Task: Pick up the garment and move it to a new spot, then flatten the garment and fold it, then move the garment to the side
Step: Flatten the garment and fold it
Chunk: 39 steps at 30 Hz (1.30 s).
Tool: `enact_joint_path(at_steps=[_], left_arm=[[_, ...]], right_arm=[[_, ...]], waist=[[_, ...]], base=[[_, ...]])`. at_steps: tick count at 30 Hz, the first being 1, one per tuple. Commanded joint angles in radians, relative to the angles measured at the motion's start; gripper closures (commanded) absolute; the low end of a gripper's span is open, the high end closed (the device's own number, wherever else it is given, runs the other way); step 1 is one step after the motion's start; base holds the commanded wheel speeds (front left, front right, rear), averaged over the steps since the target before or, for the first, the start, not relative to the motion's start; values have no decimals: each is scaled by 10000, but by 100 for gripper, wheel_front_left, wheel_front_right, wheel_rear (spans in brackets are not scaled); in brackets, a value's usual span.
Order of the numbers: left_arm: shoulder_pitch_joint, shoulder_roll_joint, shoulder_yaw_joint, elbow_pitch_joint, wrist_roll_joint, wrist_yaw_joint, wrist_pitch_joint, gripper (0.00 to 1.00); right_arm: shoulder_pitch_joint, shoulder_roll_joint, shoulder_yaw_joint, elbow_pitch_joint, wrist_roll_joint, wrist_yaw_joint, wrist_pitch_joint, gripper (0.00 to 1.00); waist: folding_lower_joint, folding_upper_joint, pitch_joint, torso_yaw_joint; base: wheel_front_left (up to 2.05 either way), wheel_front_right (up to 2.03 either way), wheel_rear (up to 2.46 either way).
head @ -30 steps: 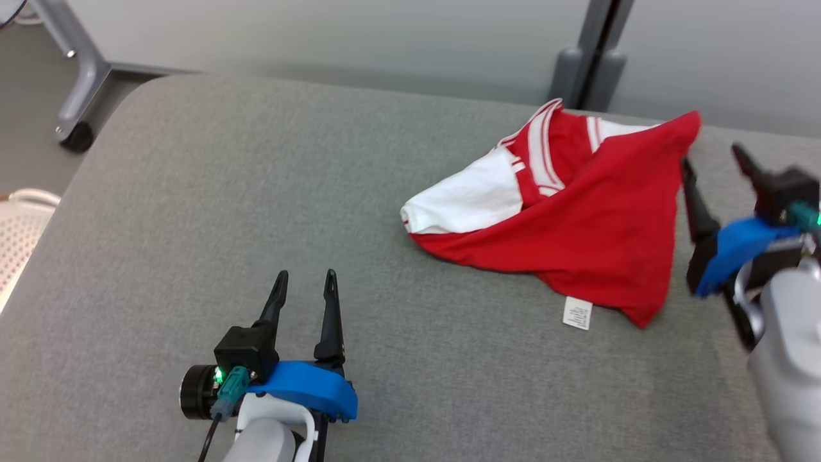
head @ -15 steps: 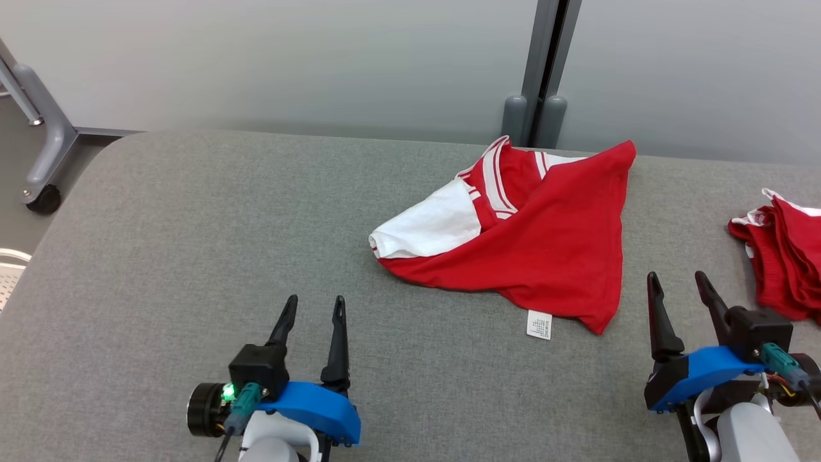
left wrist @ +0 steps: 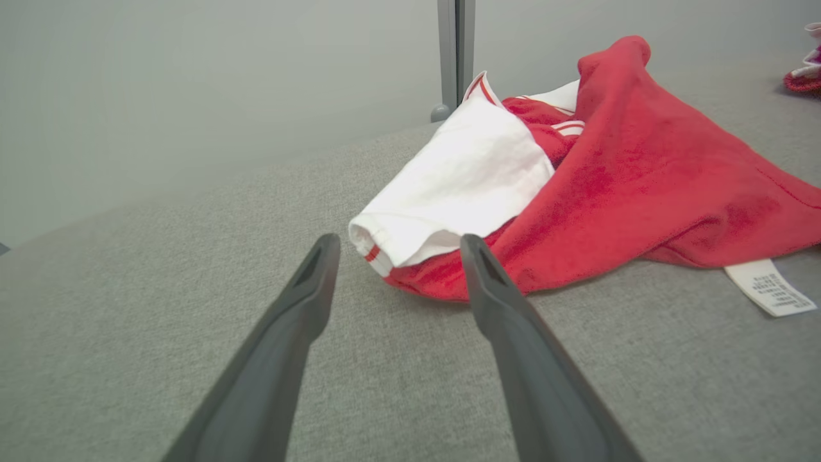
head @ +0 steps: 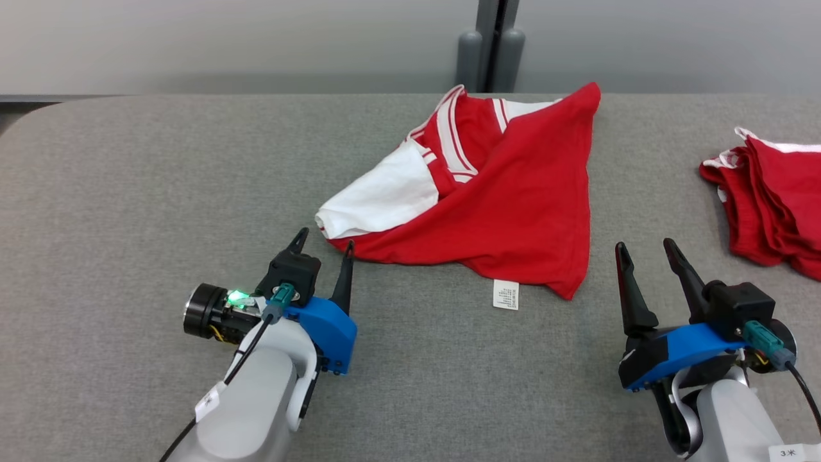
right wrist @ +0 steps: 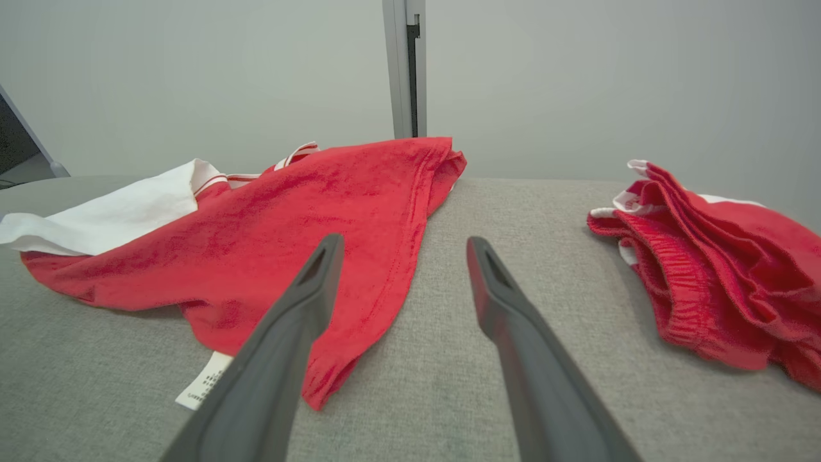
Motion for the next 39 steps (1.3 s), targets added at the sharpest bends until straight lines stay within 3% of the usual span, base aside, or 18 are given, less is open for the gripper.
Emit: enact_joint_path(at_steps=[1,7,16,20,21,22,24,25,31,39], left_arm=[[-162,46,44,200,23,89,-33,0],[-1142,300,-56,1475,447,483,-260,0],[-1888,342,-87,2272,661,917,-1115,0],[-2155,338,-284,2544,833,910,-1235,0],[-2257,337,-341,2603,891,883,-1249,5],[-2332,323,-401,2661,917,864,-1260,41],[-2426,253,-489,2774,939,825,-1303,71],[-2457,226,-505,2833,912,795,-1325,100],[-2625,44,-207,2999,437,671,-1427,100],[-1847,-456,2184,2119,-2669,-16,-1490,100]], right_arm=[[-127,-17,34,-65,72,-2,2,0],[-349,-16,10,-194,86,-2,-7,0],[-430,-15,-176,-236,77,-2,-114,0],[-441,-15,-116,-256,165,-2,-83,0],[-446,-15,-103,-260,185,-2,-77,0],[-448,-14,-92,-261,207,-2,-76,0],[-453,-14,-93,-220,231,-2,-85,0],[-455,-14,-95,-204,234,-2,-92,0],[-428,-14,-232,-147,244,-2,-127,0],[-197,-15,-421,-106,223,-2,-166,0]], waist=[[-1,0,107,-78],[-1,0,706,-582],[-1,0,944,-777],[-1,0,980,-810],[-1,0,992,-818],[-1,0,1000,-825],[-1,0,1006,-832],[-1,0,1003,-833],[-1,0,882,-714],[-1,0,499,-271]], base=[[0,0,0],[0,0,0],[0,0,0],[0,0,0],[0,0,0],[0,0,0],[0,0,0],[0,0,0],[0,0,0],[0,0,0]])
